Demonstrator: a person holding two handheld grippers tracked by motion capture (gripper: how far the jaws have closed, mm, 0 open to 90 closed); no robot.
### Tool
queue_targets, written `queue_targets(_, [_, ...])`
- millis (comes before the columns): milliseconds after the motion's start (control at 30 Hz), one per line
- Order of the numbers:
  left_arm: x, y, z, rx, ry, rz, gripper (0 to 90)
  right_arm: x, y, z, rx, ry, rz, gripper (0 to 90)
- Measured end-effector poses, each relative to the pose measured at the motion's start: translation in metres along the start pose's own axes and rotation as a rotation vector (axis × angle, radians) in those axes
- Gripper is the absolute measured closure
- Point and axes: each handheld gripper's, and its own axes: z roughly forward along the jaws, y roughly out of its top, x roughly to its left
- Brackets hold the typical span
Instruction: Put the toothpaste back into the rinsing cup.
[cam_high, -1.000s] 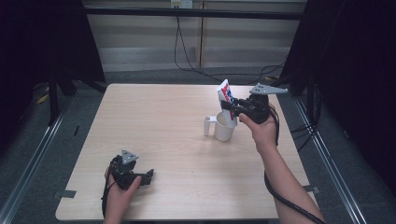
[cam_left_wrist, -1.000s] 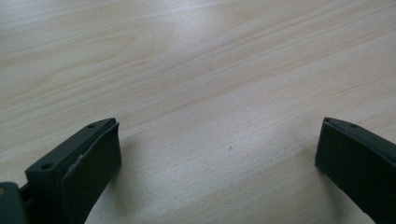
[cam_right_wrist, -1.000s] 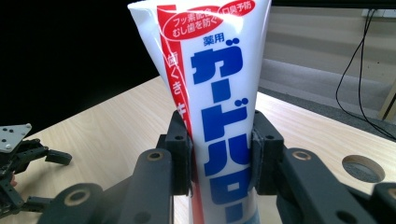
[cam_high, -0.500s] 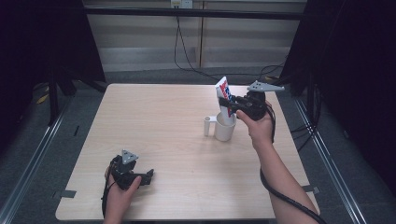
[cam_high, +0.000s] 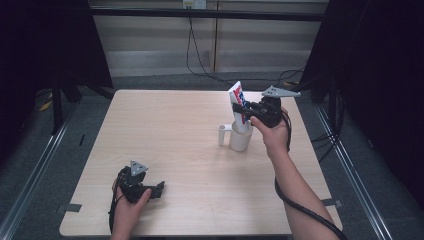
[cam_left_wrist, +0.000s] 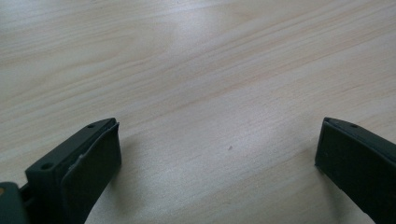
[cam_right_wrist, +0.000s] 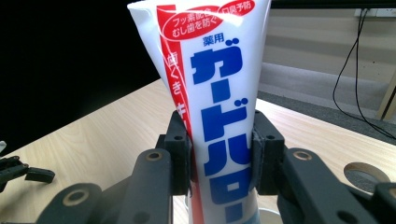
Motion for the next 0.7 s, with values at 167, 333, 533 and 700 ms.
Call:
queue_targets(167, [0.000,0.000,0.000,0.003,0.001,0.002,0.0,-0.002,-0.005,0.003,-0.003,-0.010,0.004,66.1])
queue_targets(333, [0.000,0.000,0.000,0.002,0.001,0.002,0.0,-0.006,-0.009,0.004,-0.001,-0.019,0.011,65.9])
queue_targets(533, [0.000,0.000,0.000,0.003,0.001,0.002,0.0,-0.010,-0.013,0.005,0.001,-0.035,0.020,65.8])
queue_targets(700, [0.000,0.000,0.000,0.002,0.001,0.003,0.0,-0.013,-0.015,0.007,-0.001,-0.042,0.029,65.7])
